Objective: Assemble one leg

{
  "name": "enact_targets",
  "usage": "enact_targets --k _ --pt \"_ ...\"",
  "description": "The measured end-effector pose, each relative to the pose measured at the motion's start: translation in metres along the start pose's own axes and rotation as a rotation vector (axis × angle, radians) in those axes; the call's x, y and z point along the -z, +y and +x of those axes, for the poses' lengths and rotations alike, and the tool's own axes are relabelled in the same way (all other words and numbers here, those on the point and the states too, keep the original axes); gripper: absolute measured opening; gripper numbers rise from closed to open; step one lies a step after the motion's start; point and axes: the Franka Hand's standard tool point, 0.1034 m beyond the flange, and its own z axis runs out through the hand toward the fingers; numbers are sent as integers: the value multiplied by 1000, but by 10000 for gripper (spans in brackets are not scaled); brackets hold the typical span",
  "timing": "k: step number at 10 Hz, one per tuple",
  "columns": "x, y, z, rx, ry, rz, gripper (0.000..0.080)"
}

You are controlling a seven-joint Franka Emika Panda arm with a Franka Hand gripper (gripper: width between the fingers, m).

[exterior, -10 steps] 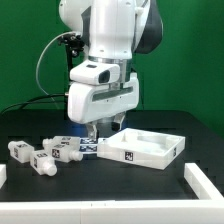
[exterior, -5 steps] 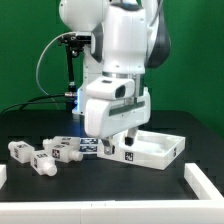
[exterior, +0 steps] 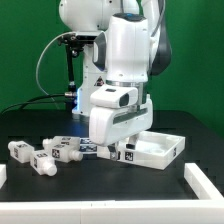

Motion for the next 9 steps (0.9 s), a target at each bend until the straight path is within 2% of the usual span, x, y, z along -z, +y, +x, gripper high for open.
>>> enact_targets --k 1,2,3,4,5,6,8,9 --pt "0 0 0 0 0 0 262" --pt "0 0 0 0 0 0 262" --pt "0 0 0 0 0 0 104" --pt "3 3 0 -9 1 -3 104" --pt "13 11 -4 -78 -1 -9 54" --pt "24 17 -13 -182 -36 13 54" --pt "48 33 -22 -345 -61 37 54" --pt "63 38 -26 -431 -110 79 54"
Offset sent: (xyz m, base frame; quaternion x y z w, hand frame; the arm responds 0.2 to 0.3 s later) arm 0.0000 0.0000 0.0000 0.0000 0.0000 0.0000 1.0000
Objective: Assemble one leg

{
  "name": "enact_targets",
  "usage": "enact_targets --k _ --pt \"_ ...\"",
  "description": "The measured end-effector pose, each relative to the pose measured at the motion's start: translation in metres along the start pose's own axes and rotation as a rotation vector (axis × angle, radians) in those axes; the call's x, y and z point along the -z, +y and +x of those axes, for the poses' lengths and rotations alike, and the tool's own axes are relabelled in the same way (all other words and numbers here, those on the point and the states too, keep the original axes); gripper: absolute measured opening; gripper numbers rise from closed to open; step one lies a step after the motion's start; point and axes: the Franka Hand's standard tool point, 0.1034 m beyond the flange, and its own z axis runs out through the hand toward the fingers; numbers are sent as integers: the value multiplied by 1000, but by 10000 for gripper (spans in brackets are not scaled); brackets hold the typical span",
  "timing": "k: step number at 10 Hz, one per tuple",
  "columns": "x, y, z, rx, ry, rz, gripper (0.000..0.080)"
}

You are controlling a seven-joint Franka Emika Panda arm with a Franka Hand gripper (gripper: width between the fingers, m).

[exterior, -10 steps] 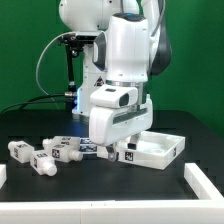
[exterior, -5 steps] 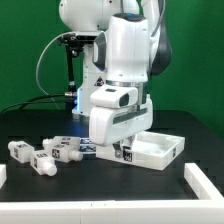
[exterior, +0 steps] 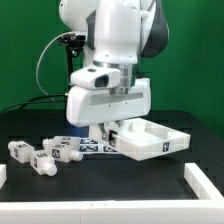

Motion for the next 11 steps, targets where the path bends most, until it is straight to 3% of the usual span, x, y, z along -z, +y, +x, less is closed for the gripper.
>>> enact_targets --k 1,5,7,8,9,10,11 --pt "5 6 6 4 37 -19 54" --pt "-2 3 1 4 22 -13 54" --pt "13 21 19 -205 18 -16 54" --pt "14 32 29 -273 7 -16 54" --pt "11 41 32 -350 -62 10 54" --pt "10 48 40 -351 -57 5 54" --pt "9 46 39 -347 -59 5 54"
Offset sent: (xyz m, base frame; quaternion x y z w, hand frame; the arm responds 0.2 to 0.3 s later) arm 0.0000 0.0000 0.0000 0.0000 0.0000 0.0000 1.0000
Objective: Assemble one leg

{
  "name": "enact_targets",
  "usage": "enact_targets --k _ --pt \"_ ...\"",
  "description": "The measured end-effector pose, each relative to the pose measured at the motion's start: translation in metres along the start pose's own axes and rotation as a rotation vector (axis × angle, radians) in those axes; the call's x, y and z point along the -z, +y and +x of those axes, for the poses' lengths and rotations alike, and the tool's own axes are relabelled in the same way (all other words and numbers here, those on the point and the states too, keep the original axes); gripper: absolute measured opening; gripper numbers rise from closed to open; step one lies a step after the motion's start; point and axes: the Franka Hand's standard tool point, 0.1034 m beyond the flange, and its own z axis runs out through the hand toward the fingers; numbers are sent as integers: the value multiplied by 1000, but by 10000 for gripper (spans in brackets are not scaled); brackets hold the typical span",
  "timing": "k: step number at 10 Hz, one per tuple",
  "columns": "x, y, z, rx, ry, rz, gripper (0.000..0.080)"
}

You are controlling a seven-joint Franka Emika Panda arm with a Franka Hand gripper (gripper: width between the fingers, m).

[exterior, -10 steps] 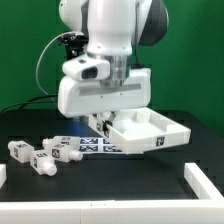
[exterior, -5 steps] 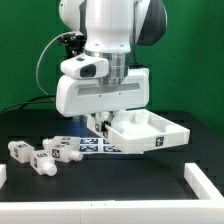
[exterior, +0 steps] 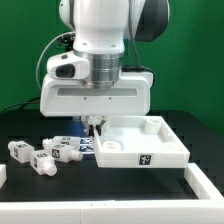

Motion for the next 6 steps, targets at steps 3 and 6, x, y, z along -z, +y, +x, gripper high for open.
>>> enact_targets --k 3,6 --pt "-5 3 1 -9 -22 4 54" --pt "-13 16 45 -87 -43 -5 54"
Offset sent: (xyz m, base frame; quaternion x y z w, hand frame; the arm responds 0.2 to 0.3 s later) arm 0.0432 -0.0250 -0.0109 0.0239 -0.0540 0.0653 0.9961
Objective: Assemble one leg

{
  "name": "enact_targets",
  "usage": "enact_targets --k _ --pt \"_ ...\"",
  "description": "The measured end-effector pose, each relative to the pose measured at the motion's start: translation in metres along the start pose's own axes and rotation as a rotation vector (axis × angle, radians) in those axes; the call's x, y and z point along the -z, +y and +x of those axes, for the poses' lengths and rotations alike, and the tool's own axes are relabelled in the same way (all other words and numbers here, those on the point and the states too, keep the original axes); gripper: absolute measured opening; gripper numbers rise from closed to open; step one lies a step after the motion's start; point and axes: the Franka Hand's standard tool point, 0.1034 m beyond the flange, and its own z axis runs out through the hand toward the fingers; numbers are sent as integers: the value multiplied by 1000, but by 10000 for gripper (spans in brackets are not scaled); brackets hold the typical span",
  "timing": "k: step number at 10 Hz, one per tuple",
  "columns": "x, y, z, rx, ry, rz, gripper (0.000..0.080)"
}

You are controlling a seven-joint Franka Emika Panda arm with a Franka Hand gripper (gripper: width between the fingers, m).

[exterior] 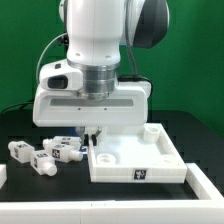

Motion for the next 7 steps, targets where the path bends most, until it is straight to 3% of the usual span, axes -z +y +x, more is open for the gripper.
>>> enact_targets --k 1,5,7 --pt "-2 0 6 -5 -14 -2 54" --pt "-5 -1 2 1 -19 -1 54" --pt "-17 -2 12 4 -19 -7 54"
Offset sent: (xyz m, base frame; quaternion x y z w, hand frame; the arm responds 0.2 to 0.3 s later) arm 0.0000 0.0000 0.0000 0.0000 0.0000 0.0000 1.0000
